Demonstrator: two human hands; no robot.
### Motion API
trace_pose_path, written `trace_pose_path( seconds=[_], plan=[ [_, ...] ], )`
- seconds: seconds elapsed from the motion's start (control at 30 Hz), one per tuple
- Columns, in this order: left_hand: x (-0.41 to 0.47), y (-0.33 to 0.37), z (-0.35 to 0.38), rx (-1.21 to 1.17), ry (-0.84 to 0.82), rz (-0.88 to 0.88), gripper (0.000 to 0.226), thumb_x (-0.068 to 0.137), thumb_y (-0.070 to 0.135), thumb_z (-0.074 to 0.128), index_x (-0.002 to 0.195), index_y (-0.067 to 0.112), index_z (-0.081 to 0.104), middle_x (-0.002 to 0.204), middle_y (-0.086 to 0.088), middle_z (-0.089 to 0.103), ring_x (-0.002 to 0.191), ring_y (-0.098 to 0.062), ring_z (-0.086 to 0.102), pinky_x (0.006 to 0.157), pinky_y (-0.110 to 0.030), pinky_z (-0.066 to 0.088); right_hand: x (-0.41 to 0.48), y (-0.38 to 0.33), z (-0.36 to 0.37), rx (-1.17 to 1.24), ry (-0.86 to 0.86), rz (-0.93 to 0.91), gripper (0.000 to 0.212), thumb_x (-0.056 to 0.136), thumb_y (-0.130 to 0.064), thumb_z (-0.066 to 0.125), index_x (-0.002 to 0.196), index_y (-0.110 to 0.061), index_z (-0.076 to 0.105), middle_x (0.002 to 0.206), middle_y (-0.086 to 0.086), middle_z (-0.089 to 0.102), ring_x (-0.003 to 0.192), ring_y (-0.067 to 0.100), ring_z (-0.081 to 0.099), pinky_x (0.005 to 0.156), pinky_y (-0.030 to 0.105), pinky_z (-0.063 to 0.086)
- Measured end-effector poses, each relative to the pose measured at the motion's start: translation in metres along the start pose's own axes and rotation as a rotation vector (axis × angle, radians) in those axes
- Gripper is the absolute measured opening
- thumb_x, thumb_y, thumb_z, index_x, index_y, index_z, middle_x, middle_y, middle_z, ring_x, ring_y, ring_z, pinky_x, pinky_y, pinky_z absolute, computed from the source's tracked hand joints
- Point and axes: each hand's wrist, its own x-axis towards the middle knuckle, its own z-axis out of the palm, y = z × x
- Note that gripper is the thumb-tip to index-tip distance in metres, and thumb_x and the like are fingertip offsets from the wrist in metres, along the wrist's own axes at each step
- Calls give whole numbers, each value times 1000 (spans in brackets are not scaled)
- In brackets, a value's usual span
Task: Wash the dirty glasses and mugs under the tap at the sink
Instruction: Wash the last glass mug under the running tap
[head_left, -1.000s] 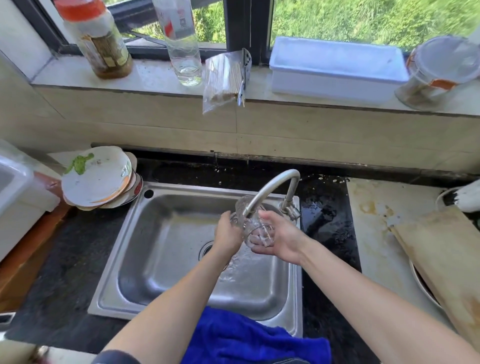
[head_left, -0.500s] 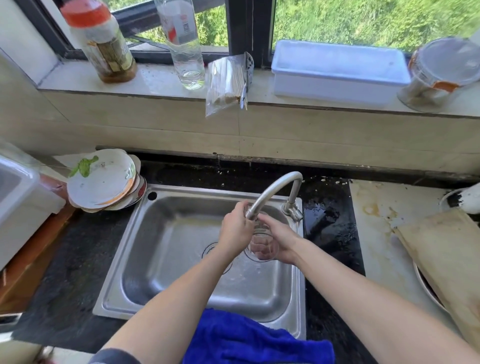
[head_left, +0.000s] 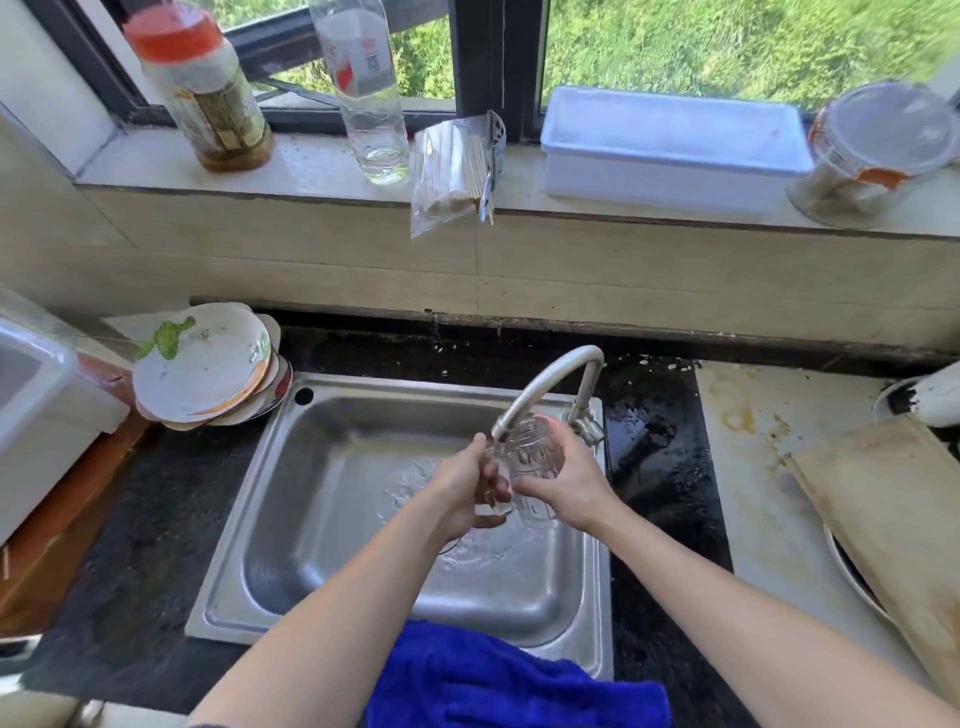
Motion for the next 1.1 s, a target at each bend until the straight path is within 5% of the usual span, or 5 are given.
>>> trace_pose_path(
  seconds=[0.27, 0.47, 0.63, 0.83, 1.1],
  plan=[
    [1, -9, -1, 380, 306, 452, 44, 90, 34, 41, 48, 23, 31, 43, 10, 31, 44, -9, 25, 46, -28, 20, 20, -18, 10, 156, 98, 414, 31, 98, -46, 42, 112, -25, 61, 116, -7, 63, 107, 22, 61, 84, 45, 55],
    [-1, -6, -17, 361, 449, 519, 46, 88, 20, 44, 48, 23, 23, 44, 10, 23, 43, -8, 18, 43, -28, 17, 16, -17, 35, -95, 32, 301, 27, 97, -52, 39, 111, -32, 51, 100, -18, 62, 92, 11, 64, 72, 33, 54],
    [-6, -4, -25, 374, 481, 587, 47, 89, 17, 44, 47, 22, 24, 47, 5, 26, 48, -11, 23, 42, -25, 17, 20, -28, 45, -151, 76, 304, 36, 95, -55, 36, 101, -23, 53, 98, -3, 64, 83, 19, 64, 75, 50, 59],
    [-11, -10, -27, 490, 419, 766, 46, 83, 28, 39, 41, 15, 28, 43, 2, 27, 45, -13, 25, 50, -35, 21, 26, -37, 27, 413, -208, 710, 43, 93, -49, 55, 116, -13, 58, 120, 16, 58, 91, 39, 69, 68, 43, 60],
    [3, -2, -38, 57, 327, 349, 23, 90, 31, 61, 103, 11, 57, 102, -8, 59, 93, -25, 58, 89, -42, 48, 25, -22, 15, 411, -165, 453, 14, 86, -19, 61, 79, -20, 73, 86, 9, 64, 73, 27, 59, 56, 36, 48]
  ],
)
